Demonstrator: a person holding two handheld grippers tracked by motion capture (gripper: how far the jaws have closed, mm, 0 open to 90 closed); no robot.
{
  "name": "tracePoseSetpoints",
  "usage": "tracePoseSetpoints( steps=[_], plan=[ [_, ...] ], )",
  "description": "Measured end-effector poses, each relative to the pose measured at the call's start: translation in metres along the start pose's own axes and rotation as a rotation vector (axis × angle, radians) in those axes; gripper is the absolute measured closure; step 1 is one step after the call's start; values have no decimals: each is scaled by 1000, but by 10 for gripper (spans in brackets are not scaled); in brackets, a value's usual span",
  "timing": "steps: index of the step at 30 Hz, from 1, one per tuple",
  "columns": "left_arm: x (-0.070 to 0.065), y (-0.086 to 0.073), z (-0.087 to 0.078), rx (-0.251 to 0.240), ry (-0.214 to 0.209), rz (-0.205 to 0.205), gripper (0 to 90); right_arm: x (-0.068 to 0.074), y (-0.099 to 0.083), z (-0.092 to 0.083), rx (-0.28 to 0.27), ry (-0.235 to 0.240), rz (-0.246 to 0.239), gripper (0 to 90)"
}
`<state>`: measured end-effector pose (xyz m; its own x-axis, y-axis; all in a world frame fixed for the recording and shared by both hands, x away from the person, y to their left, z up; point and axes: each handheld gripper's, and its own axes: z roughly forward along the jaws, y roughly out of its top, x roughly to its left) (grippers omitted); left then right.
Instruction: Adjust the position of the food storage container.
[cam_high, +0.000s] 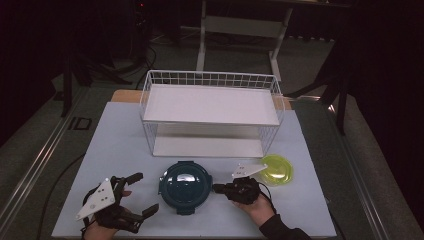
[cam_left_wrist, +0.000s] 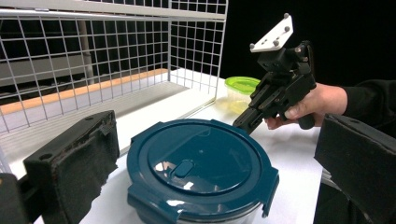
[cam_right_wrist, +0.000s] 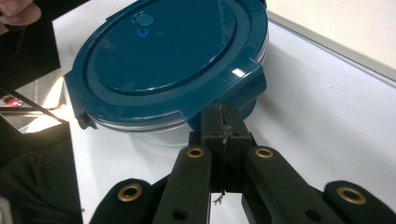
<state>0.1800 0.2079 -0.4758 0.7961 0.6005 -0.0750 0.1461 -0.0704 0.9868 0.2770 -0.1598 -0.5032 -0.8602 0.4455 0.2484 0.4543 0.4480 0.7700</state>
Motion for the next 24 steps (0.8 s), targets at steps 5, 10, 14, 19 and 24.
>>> tracePoseSetpoints(
  steps=[5, 10, 14, 19, 24],
  plan=[
    [1, 0, -1, 2, 4, 3, 0, 0, 3, 1, -24, 4, 3, 900],
    [2, 2, -3, 16, -18, -24, 0, 7, 5, -10, -68, -12, -23, 741],
    [0, 3, -2, 20, -22, -14, 0, 13, 8, -19, -116, -21, -37, 459],
    [-3, 5, -1, 33, -26, -12, 0, 18, 10, -28, -173, 32, -60, 211],
    [-3, 11, 0, 51, -39, -22, 0, 25, 14, -38, -211, -15, -110, 139]
  ],
)
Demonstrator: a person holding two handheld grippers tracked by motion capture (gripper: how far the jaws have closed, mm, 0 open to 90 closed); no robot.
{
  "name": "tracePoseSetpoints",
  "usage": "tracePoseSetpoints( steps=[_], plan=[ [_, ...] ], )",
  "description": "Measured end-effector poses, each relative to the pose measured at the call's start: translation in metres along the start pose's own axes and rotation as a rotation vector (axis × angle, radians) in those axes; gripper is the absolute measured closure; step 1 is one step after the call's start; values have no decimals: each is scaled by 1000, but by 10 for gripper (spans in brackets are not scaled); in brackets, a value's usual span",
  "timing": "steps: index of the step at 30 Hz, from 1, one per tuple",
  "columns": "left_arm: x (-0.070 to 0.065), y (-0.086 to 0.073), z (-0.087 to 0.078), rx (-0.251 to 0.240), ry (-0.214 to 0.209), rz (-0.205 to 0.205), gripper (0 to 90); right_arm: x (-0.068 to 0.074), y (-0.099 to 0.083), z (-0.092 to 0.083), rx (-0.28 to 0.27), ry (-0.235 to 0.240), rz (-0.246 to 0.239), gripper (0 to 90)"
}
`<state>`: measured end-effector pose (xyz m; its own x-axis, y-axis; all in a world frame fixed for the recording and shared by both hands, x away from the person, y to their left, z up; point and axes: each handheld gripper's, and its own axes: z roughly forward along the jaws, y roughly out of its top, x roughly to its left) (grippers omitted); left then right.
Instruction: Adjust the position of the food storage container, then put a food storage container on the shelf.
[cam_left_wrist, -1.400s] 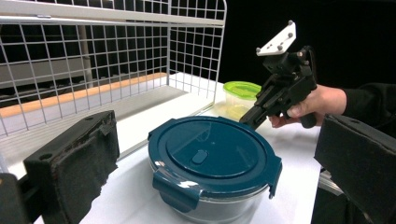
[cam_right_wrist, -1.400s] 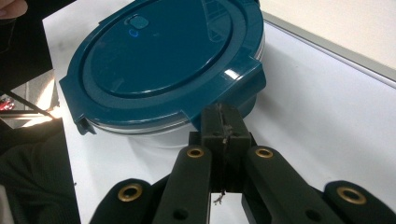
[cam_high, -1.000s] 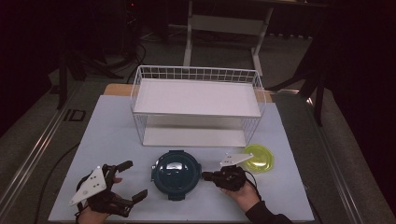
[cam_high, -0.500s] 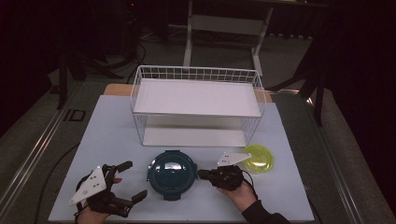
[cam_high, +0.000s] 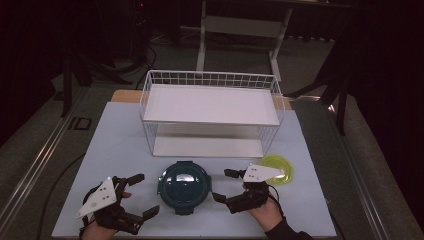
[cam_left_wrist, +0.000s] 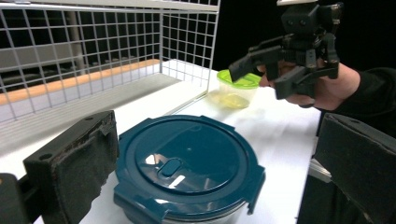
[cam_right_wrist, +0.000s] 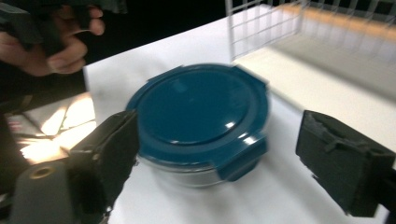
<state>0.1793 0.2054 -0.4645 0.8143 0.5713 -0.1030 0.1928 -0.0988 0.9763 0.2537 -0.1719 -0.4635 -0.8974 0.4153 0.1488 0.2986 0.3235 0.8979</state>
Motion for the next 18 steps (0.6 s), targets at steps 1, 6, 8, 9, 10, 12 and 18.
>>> tracePoseSetpoints(
  steps=[1, 6, 8, 9, 10, 12, 18],
  plan=[
    [0, 3, 0, 10, -4, -2, 0, 3, 2, -2, -8, -35, -21, 148],
    [4, 16, 1, 43, -32, -26, 0, 7, 10, -11, -46, -58, -53, 194],
    [6, 20, 2, 64, -34, -44, 0, 7, 14, -13, -22, -54, -24, 191],
    [8, 23, 2, 74, -34, -57, 0, 6, 16, -14, -8, -63, -12, 192],
    [10, 25, 3, 87, -29, -74, 0, 5, 17, -15, -16, -60, -5, 191],
    [14, 27, 4, 119, -26, -112, 0, 4, 20, -17, -25, -66, 10, 189],
    [28, 27, 8, 180, -33, -237, 0, -1, 26, -15, 3, -73, 113, 138]
  ],
)
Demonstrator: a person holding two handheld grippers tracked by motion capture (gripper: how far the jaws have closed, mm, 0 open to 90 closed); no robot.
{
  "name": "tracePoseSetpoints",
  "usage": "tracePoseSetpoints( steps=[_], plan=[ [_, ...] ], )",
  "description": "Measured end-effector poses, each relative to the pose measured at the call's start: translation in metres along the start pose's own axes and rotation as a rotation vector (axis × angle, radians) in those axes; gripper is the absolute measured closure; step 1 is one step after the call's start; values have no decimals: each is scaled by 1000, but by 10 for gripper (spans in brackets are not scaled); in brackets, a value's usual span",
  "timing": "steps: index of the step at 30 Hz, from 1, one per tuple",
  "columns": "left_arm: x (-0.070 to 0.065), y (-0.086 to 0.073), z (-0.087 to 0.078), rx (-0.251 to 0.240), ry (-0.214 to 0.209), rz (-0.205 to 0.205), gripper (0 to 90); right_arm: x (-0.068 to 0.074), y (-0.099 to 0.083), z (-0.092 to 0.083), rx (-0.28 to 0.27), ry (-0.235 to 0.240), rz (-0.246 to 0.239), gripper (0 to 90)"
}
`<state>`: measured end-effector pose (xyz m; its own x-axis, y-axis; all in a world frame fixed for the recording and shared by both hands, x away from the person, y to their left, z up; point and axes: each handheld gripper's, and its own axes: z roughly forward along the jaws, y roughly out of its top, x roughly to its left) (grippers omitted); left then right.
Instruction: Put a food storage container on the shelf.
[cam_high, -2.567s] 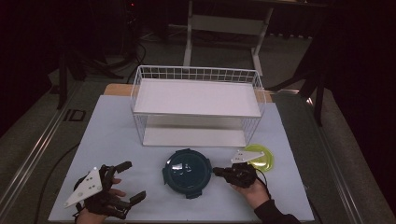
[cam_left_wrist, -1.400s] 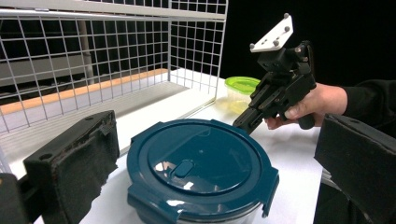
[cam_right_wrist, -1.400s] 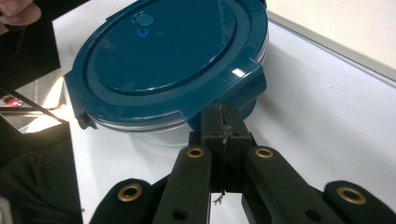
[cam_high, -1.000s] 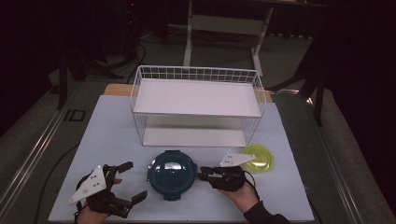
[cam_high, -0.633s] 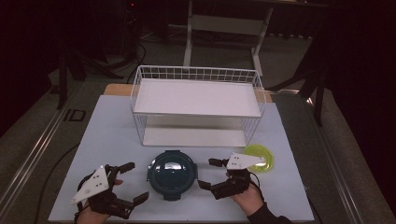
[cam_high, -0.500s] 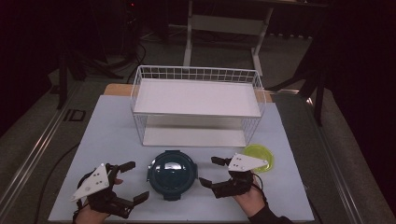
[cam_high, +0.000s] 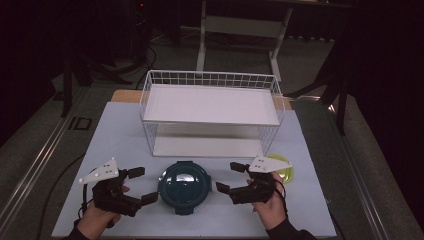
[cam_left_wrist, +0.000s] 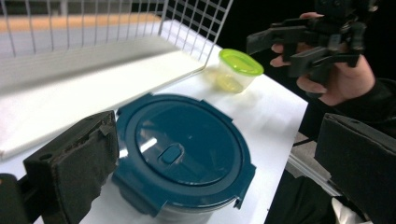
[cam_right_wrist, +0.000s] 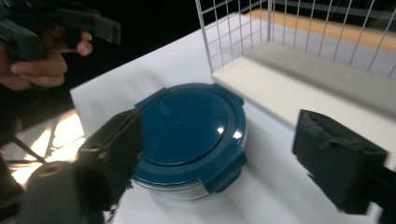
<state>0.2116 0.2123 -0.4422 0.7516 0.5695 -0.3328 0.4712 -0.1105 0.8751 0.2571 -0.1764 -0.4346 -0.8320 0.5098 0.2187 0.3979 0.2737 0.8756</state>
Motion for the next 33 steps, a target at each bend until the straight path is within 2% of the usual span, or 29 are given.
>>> tracePoseSetpoints(
  steps=[1, 4, 5, 7, 11, 12, 13, 14, 15, 18, 20, 22, 24, 27, 29, 31, 33],
  plan=[
    [2, 0, 1, 12, 2, -16, 0, -1, 0, 1, 4, 3, 18, 135],
    [10, -3, 6, 40, 6, -81, 0, -9, 1, 5, 28, 16, 117, 103],
    [12, -3, 7, 44, 6, -91, 0, -12, 1, 7, 41, 19, 147, 103],
    [17, -6, 10, 61, 22, -127, 0, -15, 1, 10, 55, 13, 191, 101],
    [28, -11, 16, 75, 39, -226, 0, -19, -1, 17, 86, 56, 262, 100],
    [30, -12, 17, 79, 43, -241, 0, -20, -2, 19, 90, 69, 296, 100],
    [32, -13, 19, 93, 49, -251, 0, -22, -3, 21, 94, 83, 310, 114],
    [33, -14, 21, 122, 73, -258, 0, -24, -5, 24, 105, 112, 331, 137],
    [34, -15, 23, 133, 83, -270, 0, -26, -7, 26, 108, 109, 352, 145],
    [38, -18, 26, 152, 75, -338, 0, -31, -11, 32, 132, 127, 392, 209],
    [41, -19, 29, 174, 95, -374, 0, -33, -14, 37, 157, 136, 428, 224],
    [44, -20, 32, 194, 93, -412, 20, -34, -16, 42, 180, 134, 443, 242],
    [46, -21, 35, 216, 111, -420, 21, -35, -19, 47, 197, 124, 458, 252],
    [50, -24, 39, 239, 123, -458, 36, -37, -22, 52, 217, 113, 484, 275],
    [53, -25, 41, 247, 111, -484, 52, -41, -24, 54, 225, 109, 511, 290],
    [56, -27, 44, 270, 116, -505, 72, -43, -26, 55, 234, 113, 538, 301],
    [59, -28, 46, 274, 110, -547, 138, -47, -28, 57, 237, 114, 559, 311]
  ],
)
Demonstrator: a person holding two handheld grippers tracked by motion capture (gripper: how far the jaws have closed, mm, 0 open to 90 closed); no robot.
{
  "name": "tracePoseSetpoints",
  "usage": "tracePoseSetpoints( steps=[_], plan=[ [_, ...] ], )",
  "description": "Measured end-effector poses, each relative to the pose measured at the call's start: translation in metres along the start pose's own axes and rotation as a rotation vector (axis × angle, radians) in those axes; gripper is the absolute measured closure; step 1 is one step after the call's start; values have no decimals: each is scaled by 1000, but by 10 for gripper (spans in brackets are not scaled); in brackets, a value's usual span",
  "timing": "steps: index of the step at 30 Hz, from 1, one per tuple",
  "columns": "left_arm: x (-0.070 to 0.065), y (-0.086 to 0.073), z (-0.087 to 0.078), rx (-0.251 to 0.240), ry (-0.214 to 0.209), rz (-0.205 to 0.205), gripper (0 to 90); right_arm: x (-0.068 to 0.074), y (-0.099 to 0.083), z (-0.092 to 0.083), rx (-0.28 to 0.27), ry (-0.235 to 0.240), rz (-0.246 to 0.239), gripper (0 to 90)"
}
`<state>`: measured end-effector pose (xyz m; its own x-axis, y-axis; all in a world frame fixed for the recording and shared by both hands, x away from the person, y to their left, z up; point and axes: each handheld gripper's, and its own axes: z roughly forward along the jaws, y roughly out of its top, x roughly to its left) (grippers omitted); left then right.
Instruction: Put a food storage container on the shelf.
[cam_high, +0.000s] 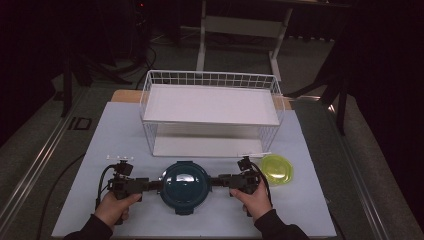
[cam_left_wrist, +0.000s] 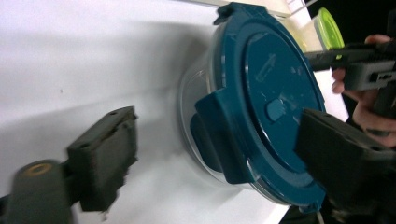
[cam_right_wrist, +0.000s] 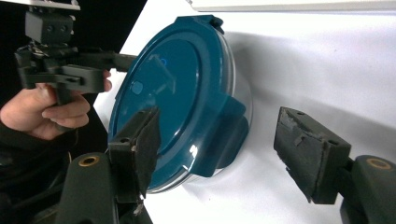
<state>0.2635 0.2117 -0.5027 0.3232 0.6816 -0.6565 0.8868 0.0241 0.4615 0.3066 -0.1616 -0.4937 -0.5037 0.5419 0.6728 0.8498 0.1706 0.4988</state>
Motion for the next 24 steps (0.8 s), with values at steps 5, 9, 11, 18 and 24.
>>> tracePoseSetpoints(
  steps=[5, 9, 11, 18, 24],
  plan=[
    [3, 0, 5, 17, -23, -51, 179, -4, 0, 7, 25, -2, 38, 315],
    [2, 0, 9, 40, -18, -81, 259, -5, -1, 14, 47, -4, 64, 328],
    [3, -1, 10, 46, -28, -90, 302, -6, -2, 17, 62, -1, 77, 335],
    [5, -2, 10, 47, -59, -117, 364, -7, -4, 20, 84, 1, 115, 359],
    [8, -3, 9, 50, -71, -148, 410, -4, -5, 23, 99, 20, 137, 434]
  ],
)
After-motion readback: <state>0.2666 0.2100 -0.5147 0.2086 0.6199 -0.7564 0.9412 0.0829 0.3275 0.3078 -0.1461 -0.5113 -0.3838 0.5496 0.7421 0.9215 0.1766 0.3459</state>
